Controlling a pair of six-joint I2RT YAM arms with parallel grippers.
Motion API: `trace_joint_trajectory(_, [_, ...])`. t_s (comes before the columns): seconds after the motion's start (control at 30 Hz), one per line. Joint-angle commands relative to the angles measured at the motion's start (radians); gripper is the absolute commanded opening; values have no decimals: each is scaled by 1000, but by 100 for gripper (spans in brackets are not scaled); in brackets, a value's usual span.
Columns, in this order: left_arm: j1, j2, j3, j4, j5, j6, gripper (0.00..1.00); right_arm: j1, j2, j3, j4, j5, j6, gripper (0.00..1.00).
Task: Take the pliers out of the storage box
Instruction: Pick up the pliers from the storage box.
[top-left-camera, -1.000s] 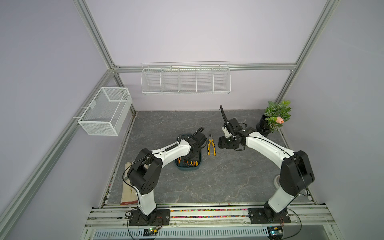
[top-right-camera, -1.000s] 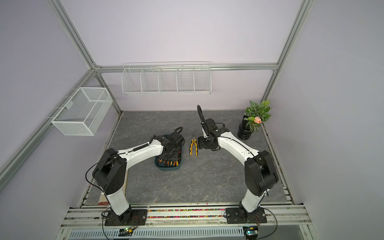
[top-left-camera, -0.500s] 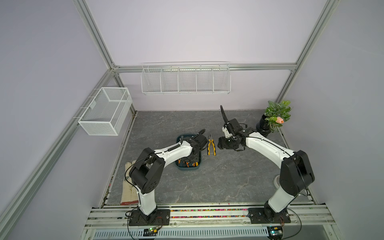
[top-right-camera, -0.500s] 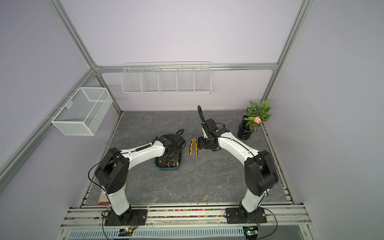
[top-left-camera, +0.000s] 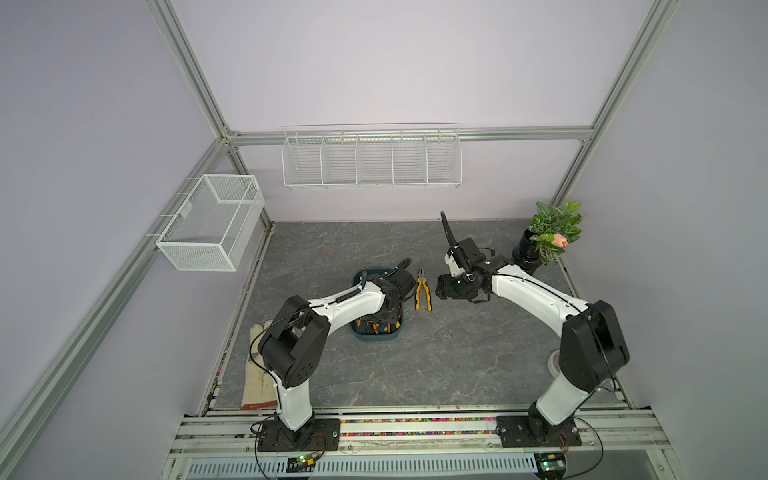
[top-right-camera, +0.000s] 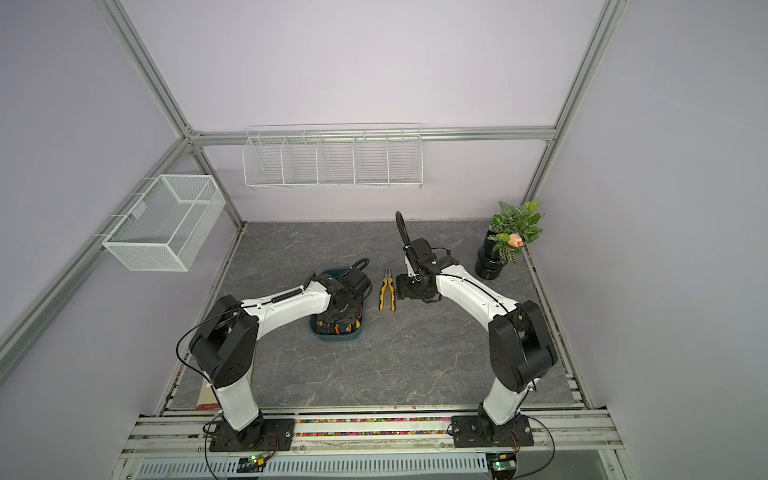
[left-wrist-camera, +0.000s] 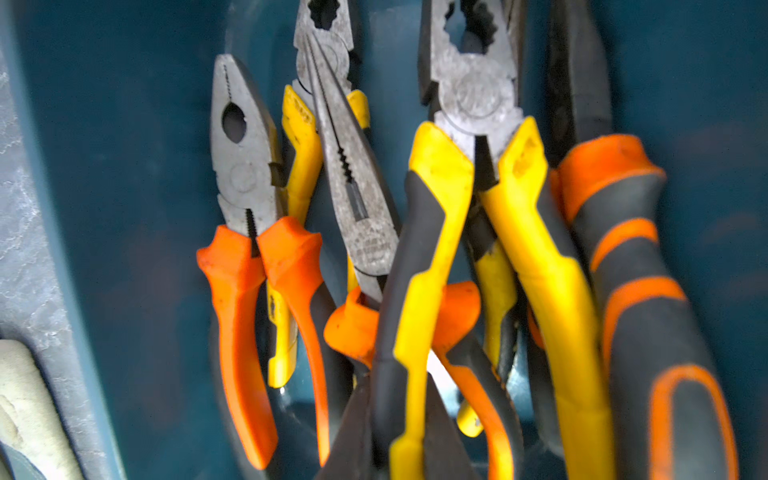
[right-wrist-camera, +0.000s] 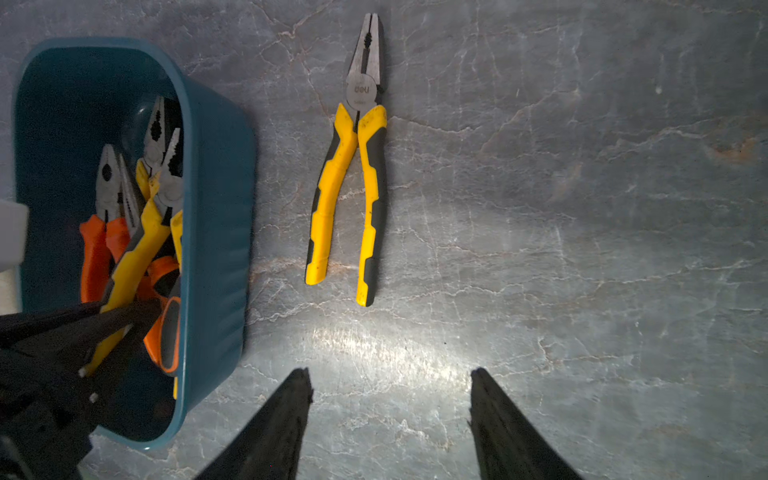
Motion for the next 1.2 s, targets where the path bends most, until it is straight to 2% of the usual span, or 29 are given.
trace_joint_trajectory(0.0, [19,-38,17,-61,-39,7,0,0,-25,-5,-12,28,-14,63])
trace_joint_trajectory(0.27, [69,-185,-20,-45,-44,31,0,0,-37,18,-35,38,-21,63])
trace_joint_trajectory(0.4, [72,-261,-42,-15,-3,42,0,-1,-35,32,-40,18,-20,63])
trace_joint_trajectory(0.5, [70,-328,-103,84,85,58,0,0,-38,42,-42,-3,-18,63])
trace_joint_trajectory(0.67, [58,-451,-281,345,184,82,0,3,-40,67,-47,-78,-7,63])
trace_joint_trajectory(0.83, [43,-450,-296,388,164,60,0,48,-38,89,-74,-95,-1,63])
trace_joint_trajectory(1.0, [25,-422,-259,387,155,61,0,122,-23,94,-90,-111,9,63])
trace_joint_trajectory(1.17, [20,-407,-240,382,151,61,0,152,-28,77,-75,-115,33,62])
